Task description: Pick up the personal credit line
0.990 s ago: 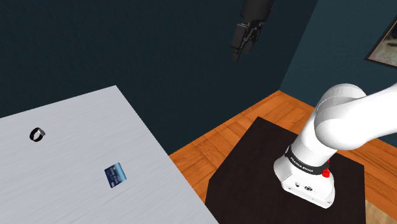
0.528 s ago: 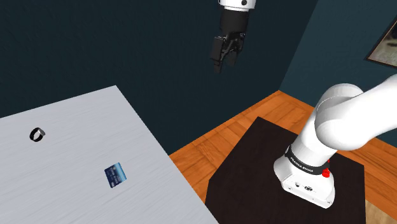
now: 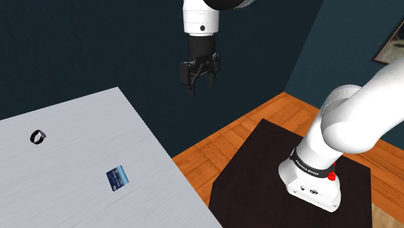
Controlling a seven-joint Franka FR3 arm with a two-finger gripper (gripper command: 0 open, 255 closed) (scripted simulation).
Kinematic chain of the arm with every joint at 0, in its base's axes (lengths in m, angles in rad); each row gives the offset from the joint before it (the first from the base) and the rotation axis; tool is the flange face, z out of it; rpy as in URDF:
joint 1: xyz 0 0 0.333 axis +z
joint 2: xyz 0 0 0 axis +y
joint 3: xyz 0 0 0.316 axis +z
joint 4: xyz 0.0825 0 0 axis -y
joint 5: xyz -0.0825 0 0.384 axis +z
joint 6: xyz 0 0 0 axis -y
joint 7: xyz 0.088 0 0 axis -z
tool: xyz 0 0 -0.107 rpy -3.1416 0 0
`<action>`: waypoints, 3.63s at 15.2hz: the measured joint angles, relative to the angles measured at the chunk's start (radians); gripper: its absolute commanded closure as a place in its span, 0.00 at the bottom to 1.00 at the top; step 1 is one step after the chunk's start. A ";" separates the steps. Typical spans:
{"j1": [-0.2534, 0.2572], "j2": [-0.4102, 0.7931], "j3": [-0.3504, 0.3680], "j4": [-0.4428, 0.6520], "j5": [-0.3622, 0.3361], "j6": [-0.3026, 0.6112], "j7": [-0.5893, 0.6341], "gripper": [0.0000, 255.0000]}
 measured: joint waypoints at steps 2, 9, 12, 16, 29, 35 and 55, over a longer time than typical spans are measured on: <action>0.004 0.075 0.026 0.038 0.003 0.011 0.040 0.00; 0.035 0.371 0.109 0.224 -0.014 0.034 0.207 0.00; 0.058 0.506 0.128 0.314 -0.033 0.039 0.273 0.00; 0.105 0.683 0.143 0.449 -0.058 0.033 0.360 0.00; 0.320 1.313 0.125 1.140 -0.099 -0.154 0.569 0.00; 0.346 1.415 0.114 1.232 -0.108 -0.154 0.568 0.00; 0.341 1.386 0.119 1.230 -0.104 -0.178 0.576 1.00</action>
